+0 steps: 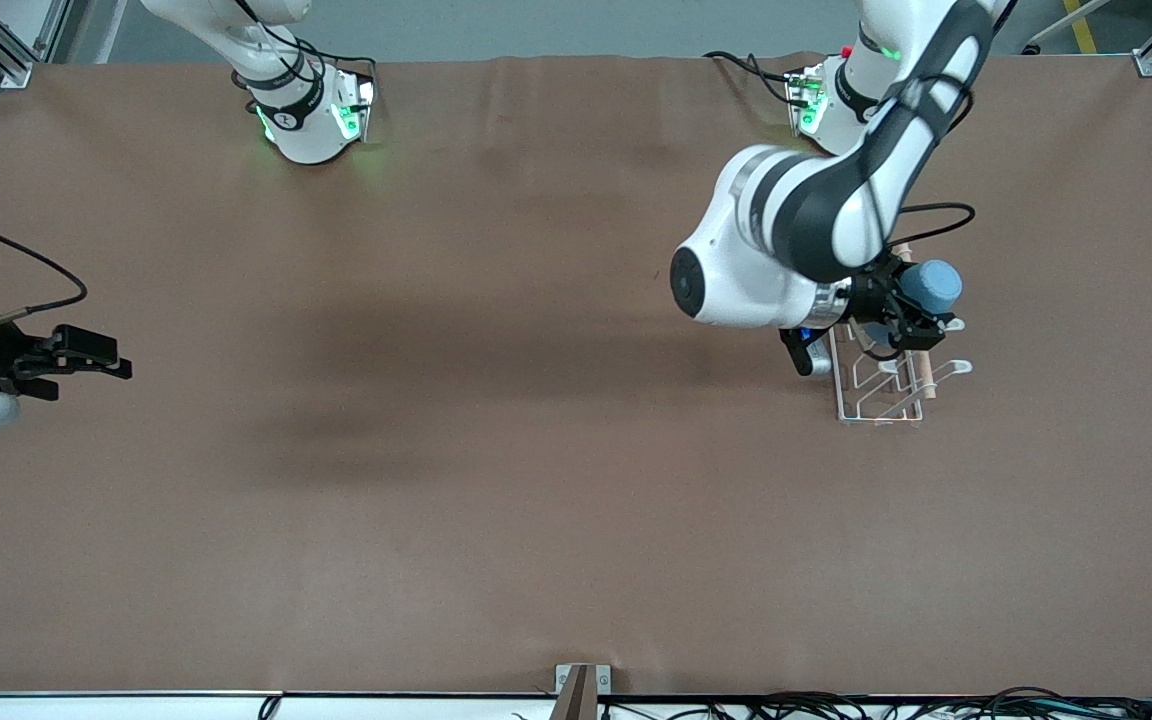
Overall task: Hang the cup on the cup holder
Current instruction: 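Carry the cup with the left gripper while the right gripper withdraws, then lower the blue cup onto a rack hook with the left gripper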
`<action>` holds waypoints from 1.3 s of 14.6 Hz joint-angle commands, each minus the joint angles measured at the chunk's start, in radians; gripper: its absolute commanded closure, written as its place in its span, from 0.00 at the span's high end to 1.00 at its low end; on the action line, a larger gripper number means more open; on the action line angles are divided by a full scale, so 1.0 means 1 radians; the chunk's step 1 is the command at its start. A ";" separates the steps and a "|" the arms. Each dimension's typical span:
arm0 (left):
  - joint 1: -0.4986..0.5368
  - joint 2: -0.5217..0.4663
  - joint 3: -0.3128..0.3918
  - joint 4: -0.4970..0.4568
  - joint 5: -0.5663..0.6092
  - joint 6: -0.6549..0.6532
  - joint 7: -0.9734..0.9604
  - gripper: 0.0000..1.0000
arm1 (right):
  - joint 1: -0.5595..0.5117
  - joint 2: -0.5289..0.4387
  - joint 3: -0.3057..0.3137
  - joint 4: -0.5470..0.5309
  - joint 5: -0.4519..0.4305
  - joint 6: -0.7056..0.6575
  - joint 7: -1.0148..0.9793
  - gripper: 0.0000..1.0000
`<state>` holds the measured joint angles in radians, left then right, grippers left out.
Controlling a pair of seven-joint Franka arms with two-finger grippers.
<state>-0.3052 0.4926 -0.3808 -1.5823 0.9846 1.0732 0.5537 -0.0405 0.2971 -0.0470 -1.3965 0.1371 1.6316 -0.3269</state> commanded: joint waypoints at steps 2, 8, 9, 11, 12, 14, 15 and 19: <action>0.000 0.026 -0.006 -0.067 0.107 -0.013 0.035 0.17 | 0.025 -0.038 0.004 0.034 -0.031 -0.120 0.226 1.00; 0.009 0.135 -0.006 -0.068 0.192 -0.010 0.022 0.17 | 0.073 -0.234 0.006 -0.108 -0.139 -0.078 0.319 1.00; 0.008 0.150 -0.006 -0.065 0.197 -0.009 0.019 0.17 | 0.073 -0.268 0.006 -0.148 -0.139 -0.056 0.319 1.00; 0.009 0.167 -0.007 -0.065 0.204 0.004 0.008 0.17 | 0.071 -0.288 0.004 -0.171 -0.137 -0.050 0.319 1.00; 0.009 0.175 -0.006 -0.065 0.204 0.019 -0.003 0.17 | 0.068 -0.285 0.004 -0.161 -0.136 -0.049 0.319 1.00; 0.009 0.199 -0.007 -0.065 0.203 0.027 -0.062 0.17 | 0.062 -0.282 -0.001 -0.154 -0.129 -0.049 0.319 1.00; 0.009 0.208 -0.007 -0.065 0.204 0.027 -0.086 0.17 | 0.048 -0.276 -0.002 -0.133 -0.128 -0.050 0.310 1.00; 0.015 0.228 -0.006 -0.064 0.204 0.059 -0.101 0.19 | 0.036 -0.273 -0.001 -0.139 -0.125 -0.053 0.290 1.00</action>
<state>-0.2999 0.7160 -0.3808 -1.6547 1.1669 1.1191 0.4563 0.0022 0.0375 -0.0559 -1.5152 0.0183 1.5722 -0.0275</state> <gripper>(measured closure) 0.220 0.000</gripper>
